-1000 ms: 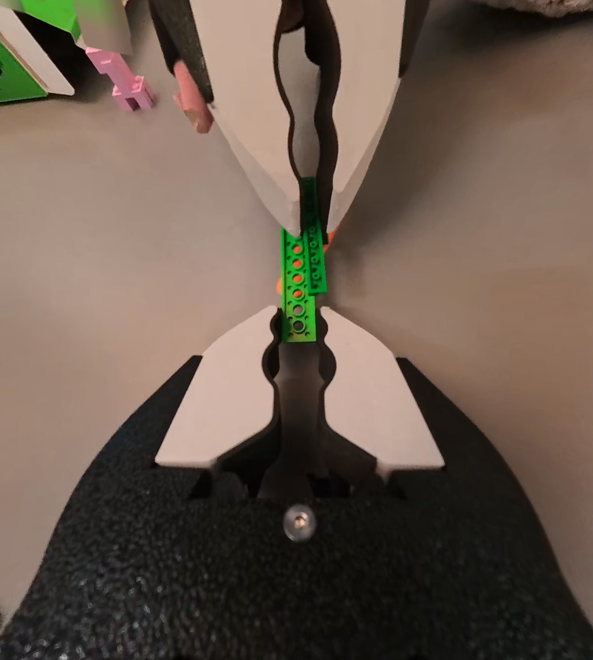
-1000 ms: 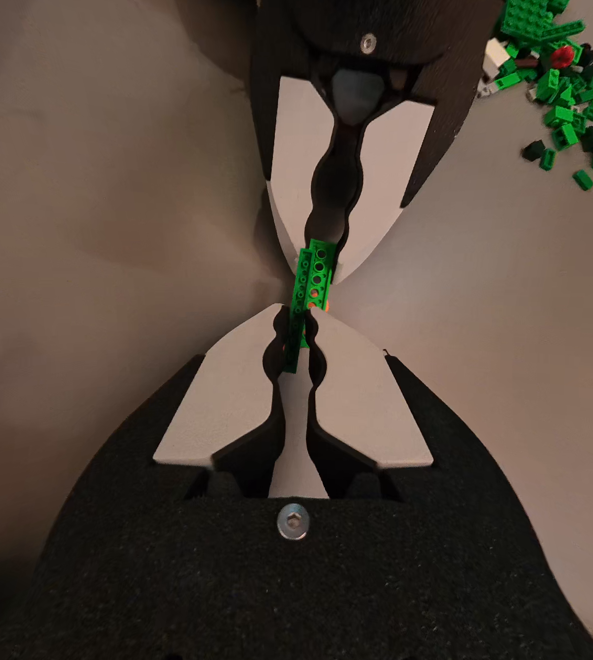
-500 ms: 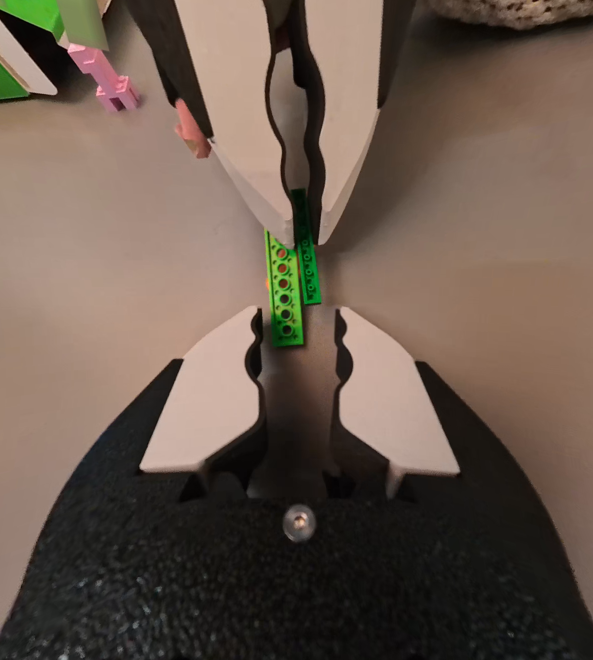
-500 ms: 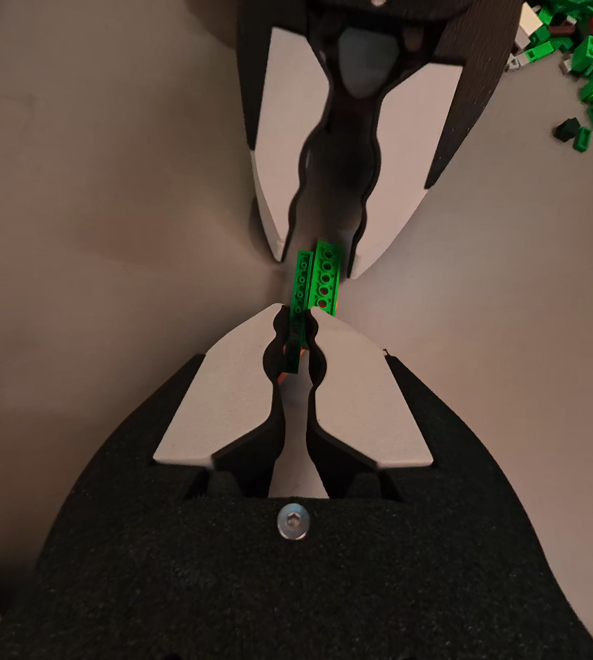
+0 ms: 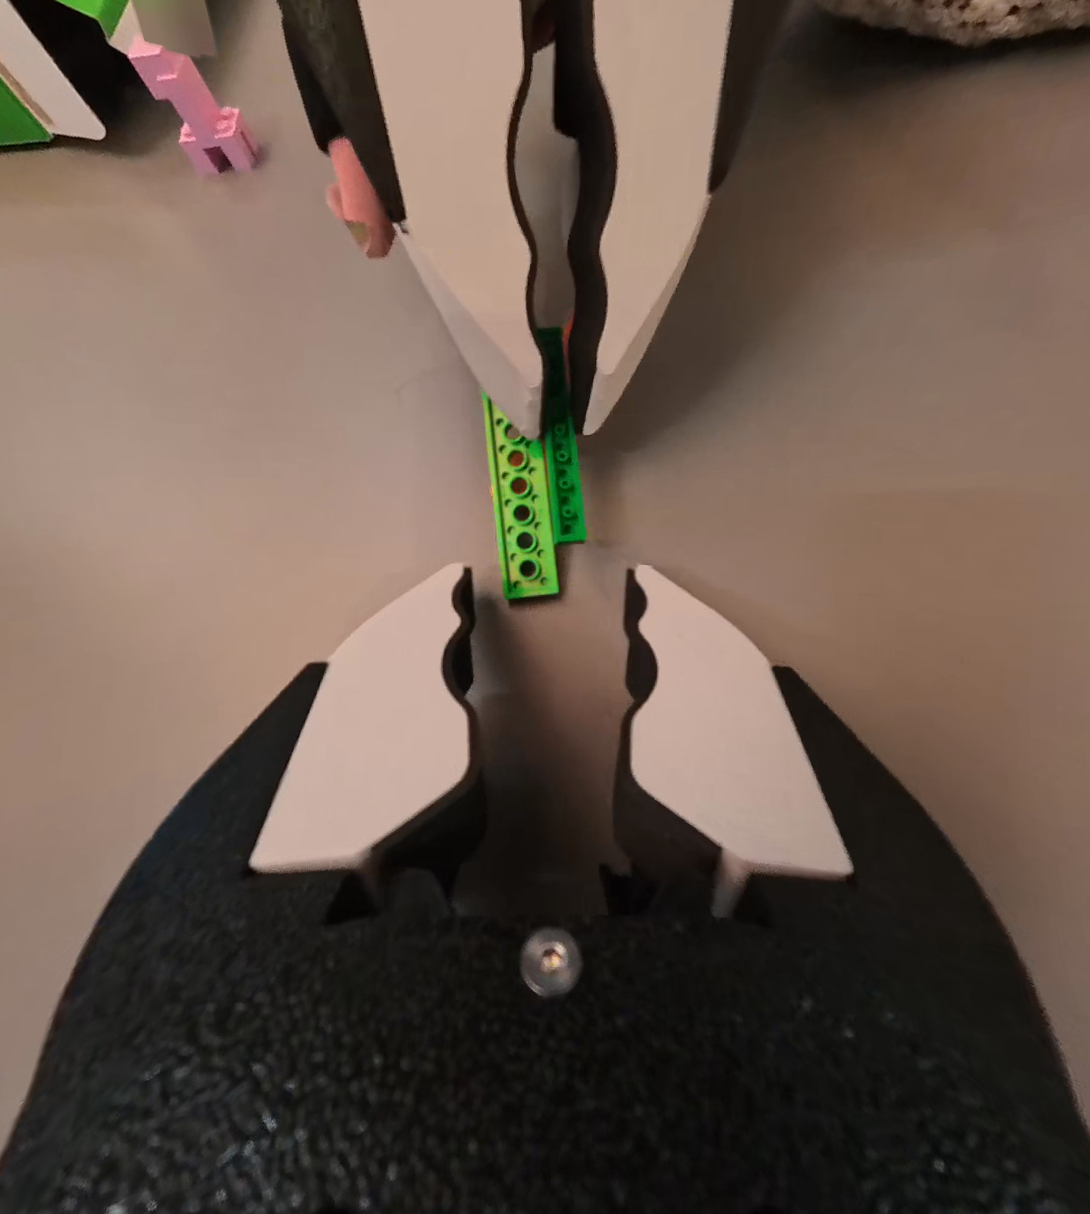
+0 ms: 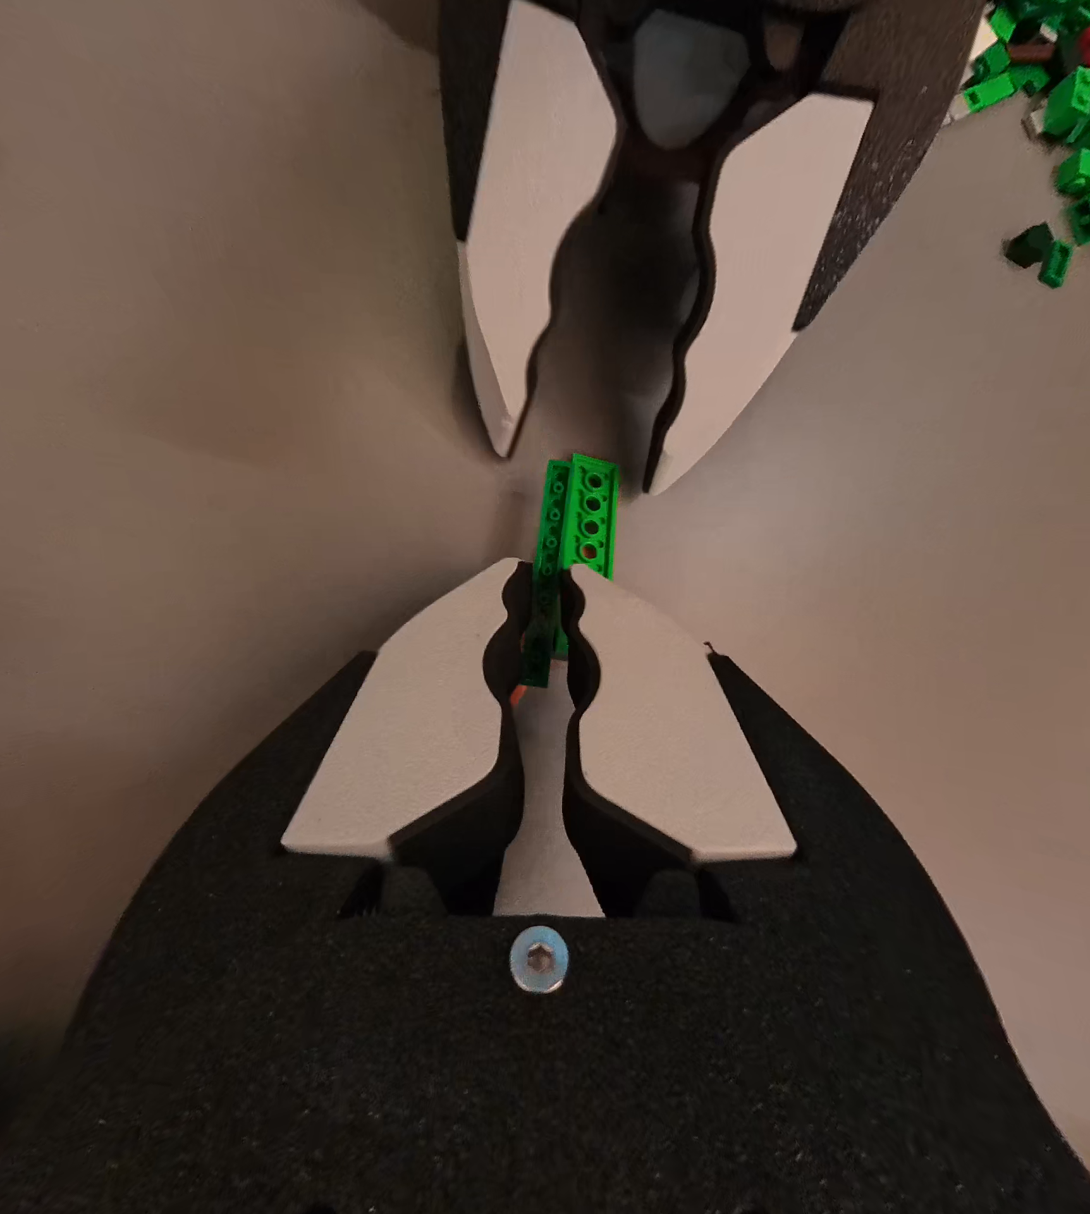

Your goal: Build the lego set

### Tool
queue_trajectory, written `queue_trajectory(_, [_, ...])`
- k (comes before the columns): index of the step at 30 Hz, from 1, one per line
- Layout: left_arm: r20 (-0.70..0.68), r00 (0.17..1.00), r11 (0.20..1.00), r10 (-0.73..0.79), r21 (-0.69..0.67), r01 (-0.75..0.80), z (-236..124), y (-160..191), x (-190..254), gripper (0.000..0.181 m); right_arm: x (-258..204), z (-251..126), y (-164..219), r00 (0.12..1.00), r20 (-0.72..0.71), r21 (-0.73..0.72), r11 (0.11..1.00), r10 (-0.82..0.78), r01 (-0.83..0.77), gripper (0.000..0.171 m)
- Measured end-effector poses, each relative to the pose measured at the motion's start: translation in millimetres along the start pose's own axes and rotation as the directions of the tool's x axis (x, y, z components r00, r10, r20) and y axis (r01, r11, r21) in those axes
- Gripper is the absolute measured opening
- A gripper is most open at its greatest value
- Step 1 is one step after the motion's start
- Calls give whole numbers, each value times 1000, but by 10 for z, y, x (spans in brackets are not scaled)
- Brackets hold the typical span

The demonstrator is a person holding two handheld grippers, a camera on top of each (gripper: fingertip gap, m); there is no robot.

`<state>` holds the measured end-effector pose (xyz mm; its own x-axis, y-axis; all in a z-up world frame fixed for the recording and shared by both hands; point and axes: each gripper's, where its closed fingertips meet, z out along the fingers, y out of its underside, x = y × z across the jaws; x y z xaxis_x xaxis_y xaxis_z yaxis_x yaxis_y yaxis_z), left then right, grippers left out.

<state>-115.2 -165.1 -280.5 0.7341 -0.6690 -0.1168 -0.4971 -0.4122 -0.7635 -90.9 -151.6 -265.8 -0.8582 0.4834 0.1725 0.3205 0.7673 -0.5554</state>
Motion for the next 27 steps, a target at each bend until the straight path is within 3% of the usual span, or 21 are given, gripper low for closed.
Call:
queue_trajectory(5, [51, 995, 989, 83, 118, -88, -140, -234, 34, 33, 14, -1, -16, 1000, -25, -22, 1000, -18, 18, 8])
queue_trajectory(10, [138, 969, 977, 206, 33, -213, -82, -273, 89, 22, -19, 6, -77, 998, -32, -39, 998, -46, 44, 8])
queue_trajectory(15, [160, 962, 975, 222, -6, -224, -61, -238, 86, 9, -28, -23, -111, 998, -39, -28, 998, -49, 48, 8])
queue_trajectory(21, [192, 954, 973, 232, -33, -230, -59, -226, 64, 7, -14, -41, -116, 999, -49, 16, 1000, -13, 14, 9])
queue_trajectory(27, [189, 972, 990, 142, -16, -141, -43, -213, 60, 6, 87, -333, 41, 984, -174, 137, 991, 27, -3, 36])
